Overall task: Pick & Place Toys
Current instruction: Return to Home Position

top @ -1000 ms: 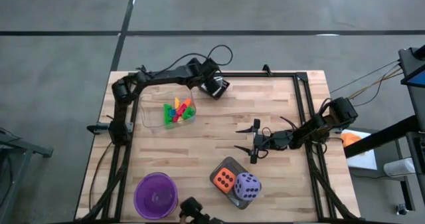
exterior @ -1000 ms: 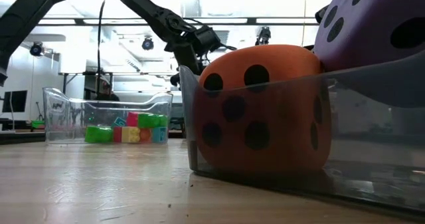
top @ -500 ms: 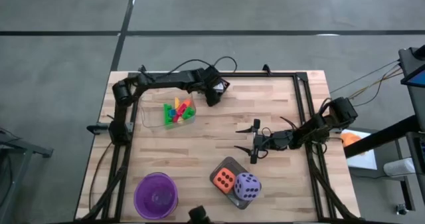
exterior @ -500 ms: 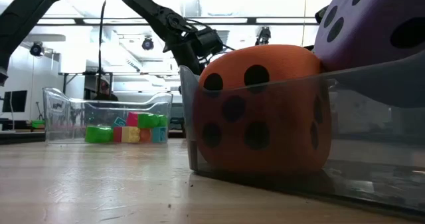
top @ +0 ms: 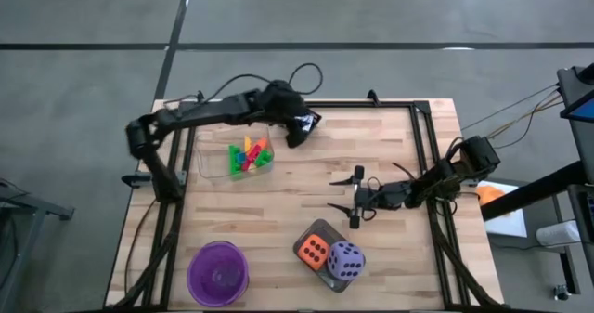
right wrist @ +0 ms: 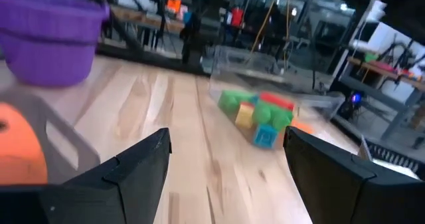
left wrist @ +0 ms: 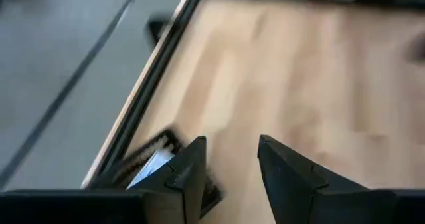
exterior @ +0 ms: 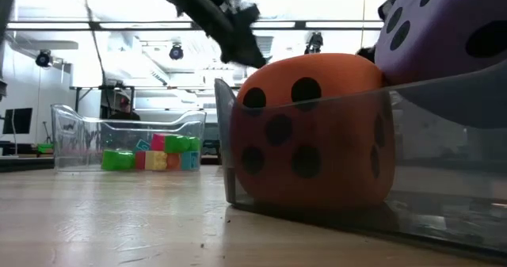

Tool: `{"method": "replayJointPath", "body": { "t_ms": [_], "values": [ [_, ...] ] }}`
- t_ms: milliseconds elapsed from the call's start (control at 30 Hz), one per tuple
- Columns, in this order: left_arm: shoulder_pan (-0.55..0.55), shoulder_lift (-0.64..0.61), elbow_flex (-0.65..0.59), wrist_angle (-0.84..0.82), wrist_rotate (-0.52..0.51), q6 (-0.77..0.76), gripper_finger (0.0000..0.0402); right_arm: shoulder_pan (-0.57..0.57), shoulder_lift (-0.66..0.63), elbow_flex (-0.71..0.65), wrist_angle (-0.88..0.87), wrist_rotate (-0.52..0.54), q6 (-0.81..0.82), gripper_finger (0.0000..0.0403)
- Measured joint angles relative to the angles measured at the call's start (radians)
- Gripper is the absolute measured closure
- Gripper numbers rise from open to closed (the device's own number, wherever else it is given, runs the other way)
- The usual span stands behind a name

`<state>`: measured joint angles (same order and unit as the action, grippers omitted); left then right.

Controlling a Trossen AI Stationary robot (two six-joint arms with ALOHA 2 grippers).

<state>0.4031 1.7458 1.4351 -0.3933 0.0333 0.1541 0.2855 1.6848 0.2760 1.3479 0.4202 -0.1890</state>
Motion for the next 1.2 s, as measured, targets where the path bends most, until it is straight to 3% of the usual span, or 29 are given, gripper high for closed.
{"method": "replayJointPath", "body": {
  "t_ms": [300, 500, 733, 867, 1033, 1100, 1200],
  "values": [
    [-0.048, -0.45, -0.367, 0.17, 0.18, 0.071, 0.0309, 0.0, -0.048, 0.029, 0.039, -0.048, -0.077, 0.0113],
    [-0.052, -0.775, -0.628, 0.315, 0.191, -0.128, 0.0317, 0.0, -0.123, 0.037, -0.01, -0.047, -0.081, 0.0113],
    [-0.061, -1.128, -0.873, 0.29, 0.206, -0.28, 0.0317, 0.0, -0.168, 0.037, -0.012, -0.036, -0.062, 0.0113],
    [-0.07, -1.275, -0.982, 0.292, 0.367, -0.212, 0.0317, 0.0, -0.202, 0.035, -0.023, -0.036, 0.033, 0.0113],
    [-0.071, -1.404, -1.085, 0.295, 0.559, -0.203, 0.0317, 0.004, -0.253, 0.031, -0.198, -0.051, 0.127, 0.0113],
    [-0.071, -1.455, -1.138, 0.292, 0.596, -0.203, 0.0317, 0.004, -0.283, 0.032, -0.226, -0.057, 0.153, 0.0113],
    [-0.073, -1.544, -1.227, 0.325, 0.624, -0.207, 0.0317, 0.001, -0.347, 0.028, -0.279, -0.163, 0.158, 0.0113]
  ]
}}
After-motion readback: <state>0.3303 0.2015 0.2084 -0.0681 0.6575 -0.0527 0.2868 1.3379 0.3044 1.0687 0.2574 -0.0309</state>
